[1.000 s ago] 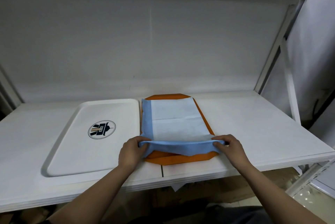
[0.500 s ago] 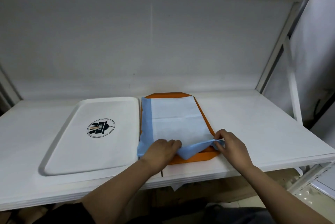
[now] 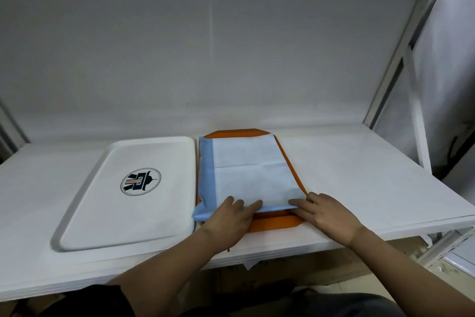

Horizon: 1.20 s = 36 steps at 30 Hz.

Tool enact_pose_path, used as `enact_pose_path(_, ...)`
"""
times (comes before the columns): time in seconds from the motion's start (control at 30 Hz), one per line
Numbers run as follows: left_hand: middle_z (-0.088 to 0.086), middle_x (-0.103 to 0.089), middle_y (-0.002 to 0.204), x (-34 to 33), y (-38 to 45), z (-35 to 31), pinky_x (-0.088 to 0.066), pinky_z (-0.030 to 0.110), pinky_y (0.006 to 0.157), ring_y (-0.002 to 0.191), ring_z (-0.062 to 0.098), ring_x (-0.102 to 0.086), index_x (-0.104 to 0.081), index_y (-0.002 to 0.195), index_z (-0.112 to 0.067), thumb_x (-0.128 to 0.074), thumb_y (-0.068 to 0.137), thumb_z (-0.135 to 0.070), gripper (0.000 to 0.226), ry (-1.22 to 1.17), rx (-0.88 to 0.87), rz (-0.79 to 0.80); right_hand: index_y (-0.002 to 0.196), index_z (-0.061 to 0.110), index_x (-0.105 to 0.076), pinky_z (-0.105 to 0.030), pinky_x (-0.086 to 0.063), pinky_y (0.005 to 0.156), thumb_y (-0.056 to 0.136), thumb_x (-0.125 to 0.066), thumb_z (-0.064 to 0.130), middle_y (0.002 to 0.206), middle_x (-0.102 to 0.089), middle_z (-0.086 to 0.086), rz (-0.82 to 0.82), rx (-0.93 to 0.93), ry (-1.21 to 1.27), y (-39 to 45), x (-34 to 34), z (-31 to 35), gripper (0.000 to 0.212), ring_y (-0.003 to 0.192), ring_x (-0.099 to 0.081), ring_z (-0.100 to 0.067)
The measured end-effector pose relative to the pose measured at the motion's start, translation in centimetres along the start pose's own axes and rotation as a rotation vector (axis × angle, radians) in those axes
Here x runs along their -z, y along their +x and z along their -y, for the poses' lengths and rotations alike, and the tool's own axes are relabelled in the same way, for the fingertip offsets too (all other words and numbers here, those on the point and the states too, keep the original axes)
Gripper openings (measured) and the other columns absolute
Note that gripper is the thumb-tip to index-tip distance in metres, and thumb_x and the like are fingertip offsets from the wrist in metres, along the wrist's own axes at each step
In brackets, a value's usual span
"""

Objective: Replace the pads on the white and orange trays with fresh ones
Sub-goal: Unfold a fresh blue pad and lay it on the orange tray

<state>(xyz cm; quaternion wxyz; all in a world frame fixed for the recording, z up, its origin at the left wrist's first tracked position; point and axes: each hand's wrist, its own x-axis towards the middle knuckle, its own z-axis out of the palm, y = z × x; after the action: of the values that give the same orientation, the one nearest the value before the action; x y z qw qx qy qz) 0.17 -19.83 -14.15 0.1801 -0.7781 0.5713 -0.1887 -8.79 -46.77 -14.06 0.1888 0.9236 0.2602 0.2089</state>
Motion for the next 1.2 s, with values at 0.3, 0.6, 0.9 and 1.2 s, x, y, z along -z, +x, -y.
enact_pose_path(0.3,0.006,-0.062,0.126,-1.5,-5.9,-0.6,-0.055,0.039,0.084,0.098,0.022,-0.066,-0.075,0.093,-0.014,-0.040,0.075,-0.036,0.045,-0.235,0.213,-0.033,0.108,0.020,-0.070,-0.028,-0.051,0.074,0.074,-0.068,0.011,0.125,-0.062,0.002,0.022,-0.074,0.009,-2.0,-1.4,1.6,0.036,0.098,-0.058,-0.018)
enact_pose_path(0.6,0.002,-0.068,0.113,-2.0,-10.2,0.8,-0.053,0.044,0.084,0.095,0.022,-0.068,-0.073,0.073,-0.018,-0.037,0.069,-0.034,0.040,-0.262,0.452,-0.004,0.110,0.020,-0.070,-0.027,-0.052,0.081,0.061,-0.084,0.013,0.125,-0.063,0.003,0.095,-0.192,0.114,-1.8,-0.6,2.5,0.052,0.102,-0.065,-0.016)
enact_pose_path(0.9,0.002,-0.070,0.104,-2.6,-11.2,1.3,-0.033,0.036,0.091,0.094,0.022,-0.068,-0.073,0.080,-0.015,-0.061,0.054,-0.026,0.030,-0.267,0.499,-0.125,0.105,0.023,-0.069,-0.027,-0.057,0.072,0.060,-0.086,0.020,0.109,-0.069,0.000,0.062,-0.244,0.173,-1.9,-0.6,2.1,0.048,0.091,-0.069,-0.015)
enact_pose_path(1.2,0.011,-0.060,0.095,-1.0,-7.7,1.5,-0.045,0.044,0.093,0.093,0.028,-0.059,-0.045,0.093,-0.011,-0.047,0.069,-0.051,0.047,-0.241,0.601,-0.229,0.107,0.022,-0.061,-0.024,-0.051,0.056,0.074,-0.076,0.025,0.085,-0.067,0.005,-0.031,-0.360,0.237,-0.8,-0.8,1.5,0.036,0.067,-0.063,-0.012)
